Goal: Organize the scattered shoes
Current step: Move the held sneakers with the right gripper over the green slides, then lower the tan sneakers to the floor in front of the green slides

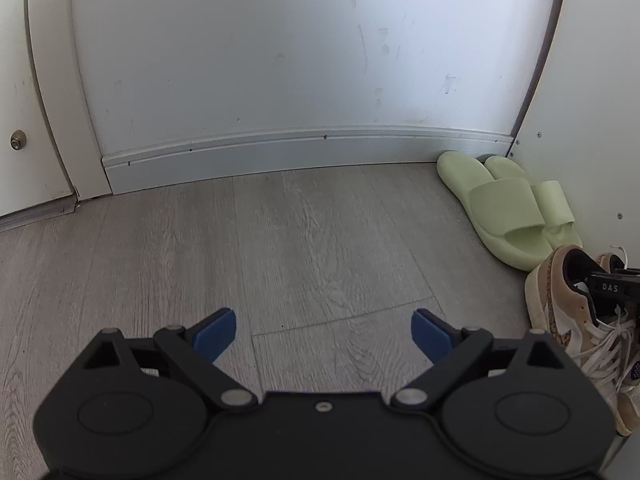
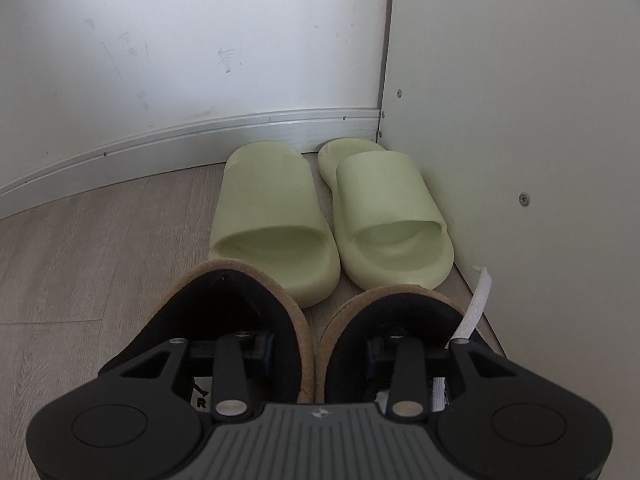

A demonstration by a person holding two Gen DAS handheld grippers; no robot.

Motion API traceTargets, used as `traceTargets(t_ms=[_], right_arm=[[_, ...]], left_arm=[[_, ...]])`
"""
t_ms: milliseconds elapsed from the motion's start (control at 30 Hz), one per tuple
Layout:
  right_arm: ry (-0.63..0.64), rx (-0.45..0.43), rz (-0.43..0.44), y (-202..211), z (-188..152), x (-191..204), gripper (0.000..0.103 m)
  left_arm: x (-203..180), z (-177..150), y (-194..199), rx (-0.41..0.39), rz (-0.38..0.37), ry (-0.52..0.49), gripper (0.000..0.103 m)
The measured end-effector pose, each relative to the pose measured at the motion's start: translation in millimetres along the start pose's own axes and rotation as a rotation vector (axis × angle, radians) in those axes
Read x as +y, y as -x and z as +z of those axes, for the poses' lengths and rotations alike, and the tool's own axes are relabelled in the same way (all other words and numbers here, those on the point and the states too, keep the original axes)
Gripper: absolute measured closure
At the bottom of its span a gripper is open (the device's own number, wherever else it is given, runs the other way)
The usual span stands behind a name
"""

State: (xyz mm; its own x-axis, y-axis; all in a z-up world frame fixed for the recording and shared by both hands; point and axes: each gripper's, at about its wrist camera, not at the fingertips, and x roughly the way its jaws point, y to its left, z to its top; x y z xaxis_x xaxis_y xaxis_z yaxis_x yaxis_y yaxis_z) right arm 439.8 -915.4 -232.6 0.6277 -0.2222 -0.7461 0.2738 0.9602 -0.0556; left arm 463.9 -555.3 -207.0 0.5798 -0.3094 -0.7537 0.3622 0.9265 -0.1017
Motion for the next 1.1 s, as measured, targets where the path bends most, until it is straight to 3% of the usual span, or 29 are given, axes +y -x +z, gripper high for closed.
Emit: traceTargets(t_ms=[300, 1100], right_arm=[[-0.001, 0.129, -0.037, -11.9, 10.7, 4.5, 0.059], [0.046, 0.273, -0.098, -16.6, 21.3, 6.0, 0.051]], left_arm=[[1.1, -2.6, -1.6, 0.005, 0.002, -0.008, 0.008], [10.2, -1.4, -4.6, 0.024, 0.009, -0.003, 0.008]])
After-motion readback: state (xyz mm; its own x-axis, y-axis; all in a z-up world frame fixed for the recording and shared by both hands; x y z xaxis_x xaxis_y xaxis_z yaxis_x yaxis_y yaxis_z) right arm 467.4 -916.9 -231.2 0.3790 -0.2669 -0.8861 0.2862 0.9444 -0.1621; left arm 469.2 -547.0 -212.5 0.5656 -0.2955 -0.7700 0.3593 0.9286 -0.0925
